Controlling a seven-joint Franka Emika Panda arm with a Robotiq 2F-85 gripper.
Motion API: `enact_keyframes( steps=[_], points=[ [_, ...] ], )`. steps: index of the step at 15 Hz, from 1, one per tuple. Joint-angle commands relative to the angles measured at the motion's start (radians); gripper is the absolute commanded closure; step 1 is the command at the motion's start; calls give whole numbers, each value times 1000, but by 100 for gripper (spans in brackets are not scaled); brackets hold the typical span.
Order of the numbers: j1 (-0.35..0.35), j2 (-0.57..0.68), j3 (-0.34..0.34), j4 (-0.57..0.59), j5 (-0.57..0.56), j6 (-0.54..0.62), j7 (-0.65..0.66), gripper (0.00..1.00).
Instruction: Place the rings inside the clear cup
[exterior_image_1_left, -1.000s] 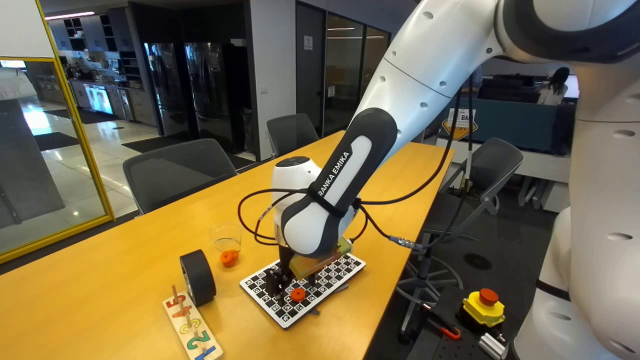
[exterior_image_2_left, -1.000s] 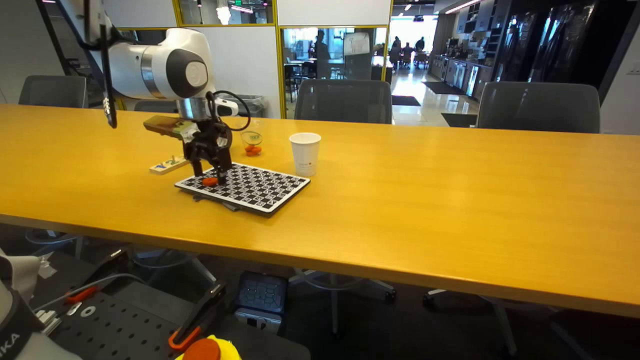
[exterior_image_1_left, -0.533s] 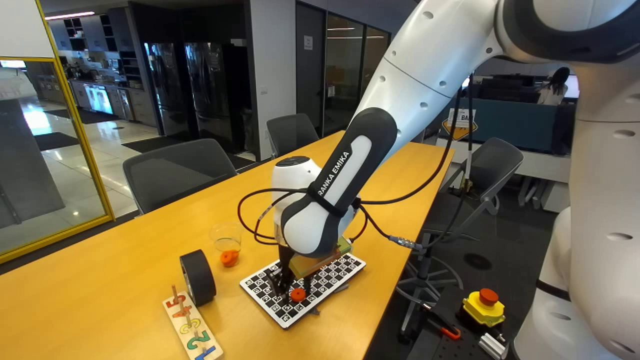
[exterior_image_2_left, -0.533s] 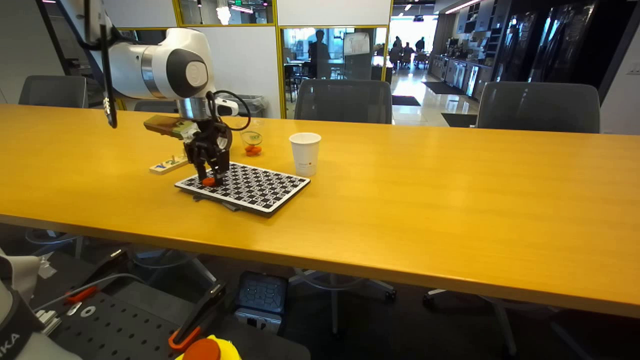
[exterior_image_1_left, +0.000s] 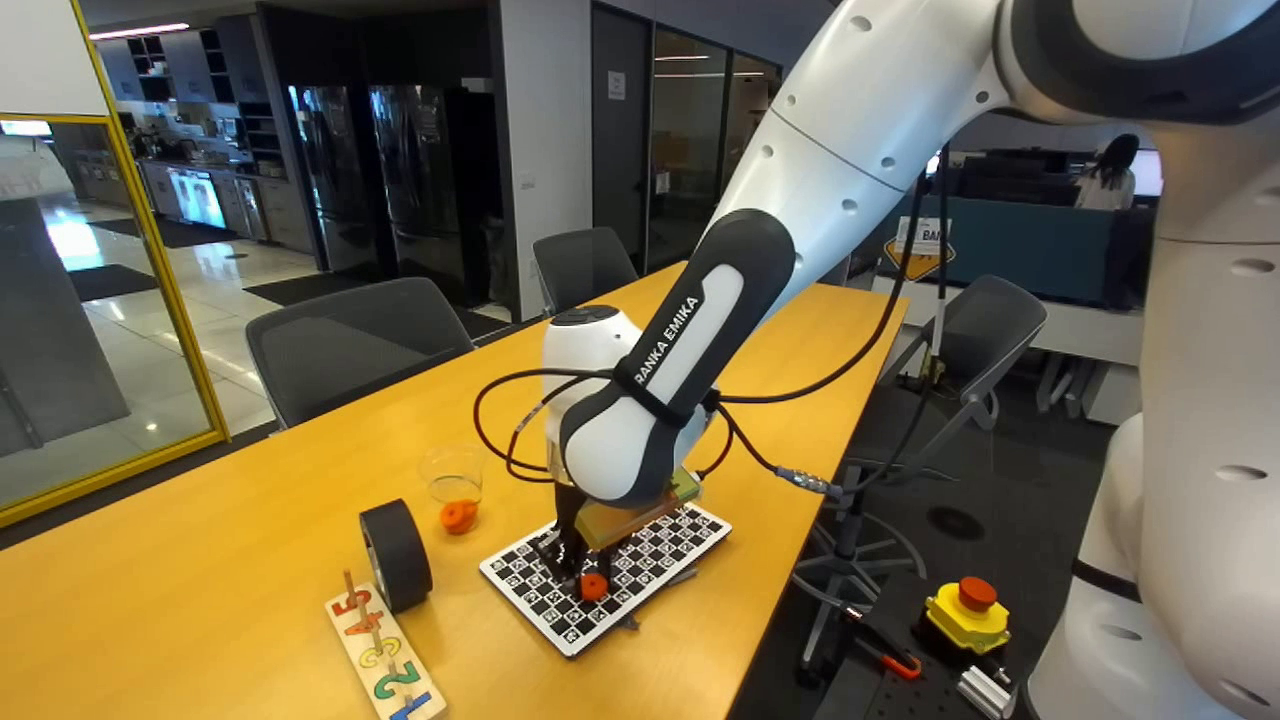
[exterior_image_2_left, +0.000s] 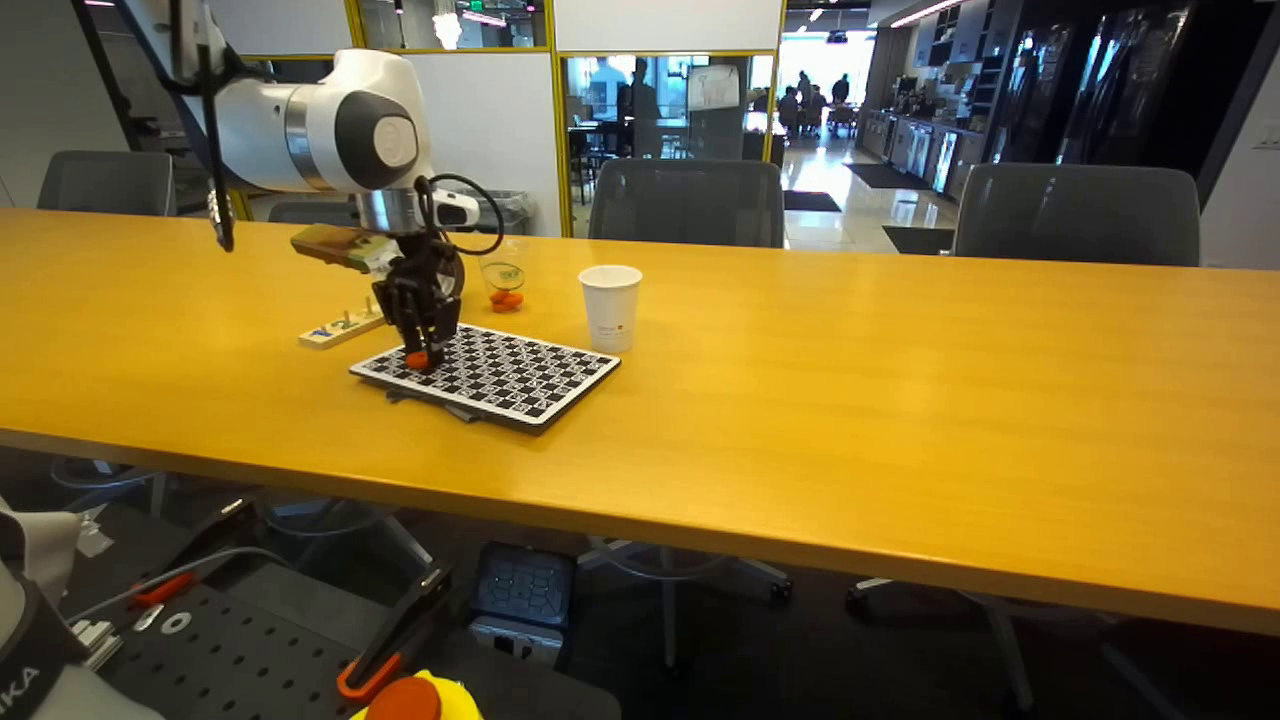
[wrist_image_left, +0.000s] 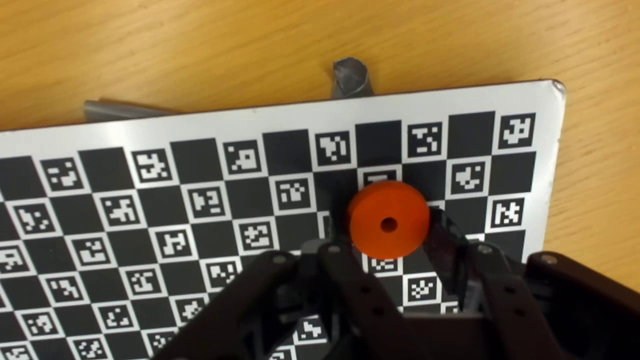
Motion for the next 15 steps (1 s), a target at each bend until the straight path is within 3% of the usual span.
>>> enact_keyframes(
  steps=[1, 8, 15],
  points=[
    [5, -10, -11, 78, -30, -57, -13, 79],
    [-5, 60, -10, 355, -77, -193, -68, 79],
    [-5, 230, -14, 662, -71, -308, -155, 79]
  ],
)
